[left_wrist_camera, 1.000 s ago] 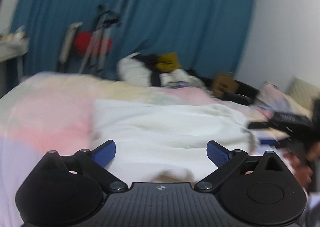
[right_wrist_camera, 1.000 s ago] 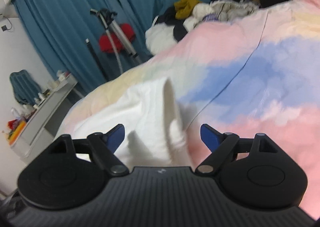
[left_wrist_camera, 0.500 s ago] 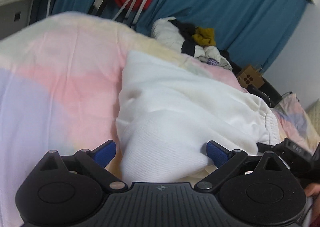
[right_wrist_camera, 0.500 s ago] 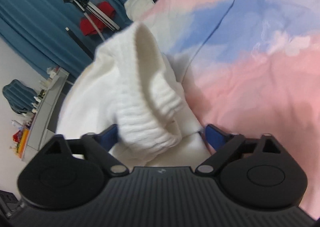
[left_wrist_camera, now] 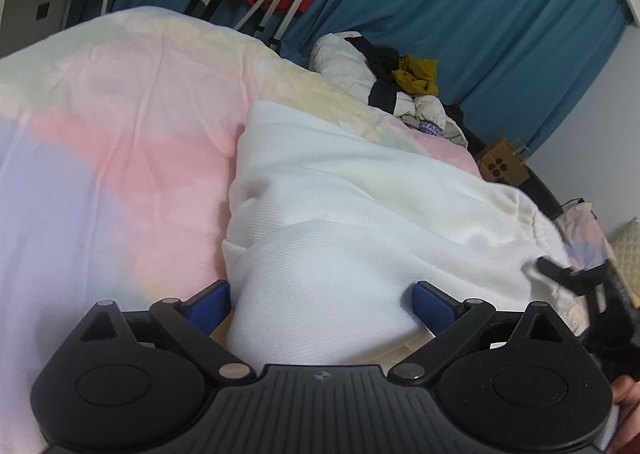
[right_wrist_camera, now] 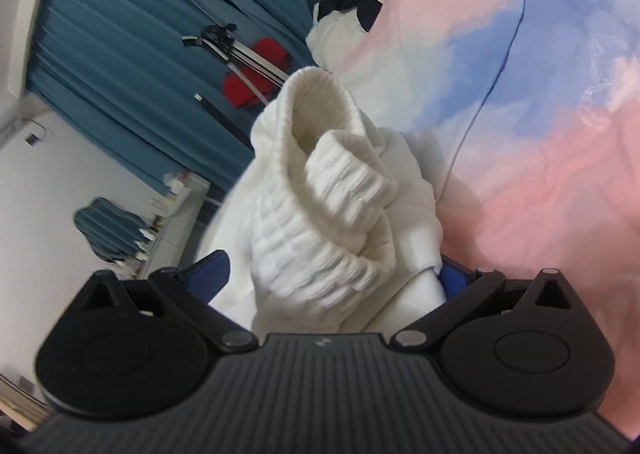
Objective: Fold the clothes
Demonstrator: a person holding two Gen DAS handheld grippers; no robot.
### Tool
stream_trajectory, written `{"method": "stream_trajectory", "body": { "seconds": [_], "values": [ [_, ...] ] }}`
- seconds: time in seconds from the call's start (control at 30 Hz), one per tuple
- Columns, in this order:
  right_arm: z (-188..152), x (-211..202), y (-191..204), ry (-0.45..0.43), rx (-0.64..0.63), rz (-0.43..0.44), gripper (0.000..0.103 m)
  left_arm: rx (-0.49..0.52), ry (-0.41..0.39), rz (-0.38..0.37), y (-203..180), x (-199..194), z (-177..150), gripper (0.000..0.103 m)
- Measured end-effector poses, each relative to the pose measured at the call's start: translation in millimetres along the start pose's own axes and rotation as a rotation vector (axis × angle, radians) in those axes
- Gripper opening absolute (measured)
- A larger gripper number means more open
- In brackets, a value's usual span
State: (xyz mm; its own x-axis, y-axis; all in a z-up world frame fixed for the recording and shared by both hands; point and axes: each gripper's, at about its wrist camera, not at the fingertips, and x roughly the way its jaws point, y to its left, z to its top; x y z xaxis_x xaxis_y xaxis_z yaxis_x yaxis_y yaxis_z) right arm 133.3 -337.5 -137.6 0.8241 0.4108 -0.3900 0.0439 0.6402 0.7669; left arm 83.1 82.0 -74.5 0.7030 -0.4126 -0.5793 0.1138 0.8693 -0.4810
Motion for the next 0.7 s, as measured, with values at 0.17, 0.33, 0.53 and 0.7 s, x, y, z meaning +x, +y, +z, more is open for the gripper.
{"method": "stream_trajectory", "body": {
  "seconds": [0.17,0.33,0.53,0.7],
  "values": [
    [-5,20,-8,0.050,-0.044,-0.092,0.103,0.002,0.008,-0.003,0,3,-2,0.098],
    [-11,18,-4,0.035,-0.039,-0.099,0.099,-0.033,0.012,-0.017,2,6,0,0.098],
    [-8,2,-7,-0.027,0.041,-0.013,0.095,-0.157,0.016,-0.074,20,11,5,0.096],
    [-13,15,-19,0.016,0.046,-0.085,0.095,-0.278,0.050,-0.145,40,19,5,0.096]
  ]
}}
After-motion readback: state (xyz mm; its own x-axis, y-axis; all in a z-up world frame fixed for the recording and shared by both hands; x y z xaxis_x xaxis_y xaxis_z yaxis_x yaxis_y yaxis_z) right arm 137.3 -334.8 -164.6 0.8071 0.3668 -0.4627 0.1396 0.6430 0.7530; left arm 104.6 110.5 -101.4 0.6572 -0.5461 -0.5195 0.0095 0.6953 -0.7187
